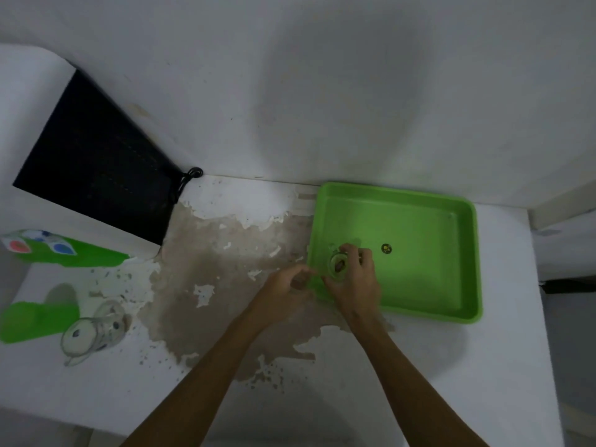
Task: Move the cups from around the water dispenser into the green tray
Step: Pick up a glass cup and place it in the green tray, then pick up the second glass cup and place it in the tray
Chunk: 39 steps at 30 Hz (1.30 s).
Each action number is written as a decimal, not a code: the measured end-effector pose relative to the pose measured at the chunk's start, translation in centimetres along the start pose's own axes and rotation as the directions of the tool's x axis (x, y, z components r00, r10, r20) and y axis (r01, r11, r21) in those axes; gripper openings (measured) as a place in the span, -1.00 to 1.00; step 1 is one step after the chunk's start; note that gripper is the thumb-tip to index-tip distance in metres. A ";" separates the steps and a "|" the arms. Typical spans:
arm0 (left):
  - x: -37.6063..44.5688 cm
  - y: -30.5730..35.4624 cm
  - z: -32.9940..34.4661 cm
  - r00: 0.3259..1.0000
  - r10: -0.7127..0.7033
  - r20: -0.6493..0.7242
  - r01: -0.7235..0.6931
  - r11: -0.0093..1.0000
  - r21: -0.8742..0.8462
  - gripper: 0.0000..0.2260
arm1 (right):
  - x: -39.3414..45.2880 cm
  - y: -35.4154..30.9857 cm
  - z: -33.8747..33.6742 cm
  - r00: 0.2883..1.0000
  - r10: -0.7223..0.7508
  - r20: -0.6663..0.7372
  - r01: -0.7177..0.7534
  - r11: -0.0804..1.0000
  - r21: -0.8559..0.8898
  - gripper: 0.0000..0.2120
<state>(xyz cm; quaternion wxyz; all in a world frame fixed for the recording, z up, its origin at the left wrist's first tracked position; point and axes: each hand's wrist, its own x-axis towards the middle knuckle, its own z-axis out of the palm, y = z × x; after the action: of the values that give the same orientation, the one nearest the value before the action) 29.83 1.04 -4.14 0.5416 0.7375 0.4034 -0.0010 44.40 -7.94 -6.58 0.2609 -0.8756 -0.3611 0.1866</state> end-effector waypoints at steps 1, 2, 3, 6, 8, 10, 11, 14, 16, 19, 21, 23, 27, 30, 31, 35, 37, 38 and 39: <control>0.0 -0.2 -0.2 1.000 -0.001 -0.007 0.001 1.000 -0.012 -0.78 | 0.0 -0.1 0.0 1.000 0.000 0.000 0.000 1.000 -0.016 -0.34; -0.1 -0.3 -0.5 1.000 0.002 -0.015 -0.003 1.000 -0.020 -0.78 | -0.1 -0.2 0.0 1.000 -0.008 -0.006 0.008 0.999 -0.040 -0.33; -0.2 -0.4 -0.7 1.000 0.006 -0.025 -0.007 1.000 -0.025 -0.79 | 0.0 -0.2 -0.1 1.000 -0.020 -0.015 0.019 0.998 -0.067 -0.32; -1.0 -1.1 -1.7 0.997 0.045 -0.063 -0.048 0.998 -0.043 -0.72 | -0.7 -1.2 -0.7 0.995 -0.051 -0.083 0.041 0.993 -0.114 -0.34; -2.1 -2.0 -2.7 0.992 0.056 -0.112 -0.062 0.997 -0.052 -0.68 | -1.7 -2.5 -0.9 0.987 -0.108 -0.115 0.096 0.990 -0.106 -0.41; -3.4 -2.9 -3.9 0.985 0.058 -0.162 -0.072 0.994 -0.081 -0.71 | -2.8 -4.2 -0.9 0.983 -0.151 -0.100 0.145 0.988 -0.058 -0.51; -4.3 -3.4 -4.7 0.983 0.054 -0.178 -0.073 0.992 -0.102 -0.75 | -3.4 -5.1 -0.6 0.985 -0.158 -0.075 0.157 0.987 -0.019 -0.59; -7.5 -5.6 -7.7 0.973 0.038 -0.226 -0.067 0.990 -0.123 -0.85 | -5.1 -8.1 1.1 0.987 -0.131 0.095 0.120 0.987 0.105 -0.83; -10.1 -7.5 -10.1 0.959 0.017 -0.283 -0.051 0.992 -0.115 -0.84 | -6.5 -10.3 3.0 0.974 -0.143 0.174 0.119 0.983 0.141 -0.90; -13.4 -10.5 -13.5 0.916 -0.021 -0.400 -0.020 0.995 -0.096 -0.86 | -8.3 -14.0 6.1 0.943 -0.160 0.292 0.115 0.980 0.165 -0.91; -16.0 -12.8 -15.9 0.877 -0.022 -0.481 -0.008 0.998 -0.061 -0.87 | -9.6 -16.7 8.5 0.906 -0.194 0.377 0.137 0.975 0.174 -0.93; -18.2 -15.1 -17.9 0.843 -0.013 -0.538 0.009 1.000 -0.011 -0.85 | -10.5 -19.1 10.8 0.873 -0.238 0.426 0.169 0.967 0.192 -0.94; -21.7 -18.8 -21.1 0.769 -0.009 -0.639 0.087 0.992 0.091 -0.82 | -12.2 -23.6 14.8 0.831 -0.317 0.457 0.240 0.946 0.219 -0.97; -22.9 -20.6 -22.6 0.726 0.062 -0.684 0.139 0.962 0.234 -0.69 | -12.8 -25.8 17.0 0.816 -0.347 0.463 0.253 0.934 0.253 -0.98; -22.9 -20.9 -22.8 0.745 0.062 -0.664 0.136 0.961 0.242 -0.63 | -12.9 -26.2 17.4 0.817 -0.351 0.458 0.256 0.932 0.258 -0.98; -22.7 -22.5 -23.4 0.853 -0.070 -0.516 0.211 0.953 0.219 -0.38 | -13.4 -27.7 18.7 0.805 -0.378 0.457 0.286 0.922 0.260 -0.98; -22.2 -23.4 -23.0 0.878 -0.118 -0.463 0.251 0.938 0.238 -0.32 | -13.4 -27.8 18.7 0.809 -0.375 0.453 0.279 0.923 0.266 -0.98; -21.9 -24.0 -22.8 0.882 -0.134 -0.452 0.263 0.935 0.236 -0.32 | -13.4 -27.7 18.7 0.814 -0.369 0.449 0.271 0.924 0.270 -0.98; -21.7 -24.5 -22.7 0.879 -0.148 -0.453 0.274 0.934 0.227 -0.35 | -13.3 -27.6 18.5 0.820 -0.356 0.448 0.257 0.928 0.268 -0.98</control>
<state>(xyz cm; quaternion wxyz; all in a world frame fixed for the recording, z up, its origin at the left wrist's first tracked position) -9.26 8.47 -4.80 0.3246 0.7405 0.5868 0.0433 11.15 4.93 -3.14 0.2725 -0.6997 -0.5317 0.3918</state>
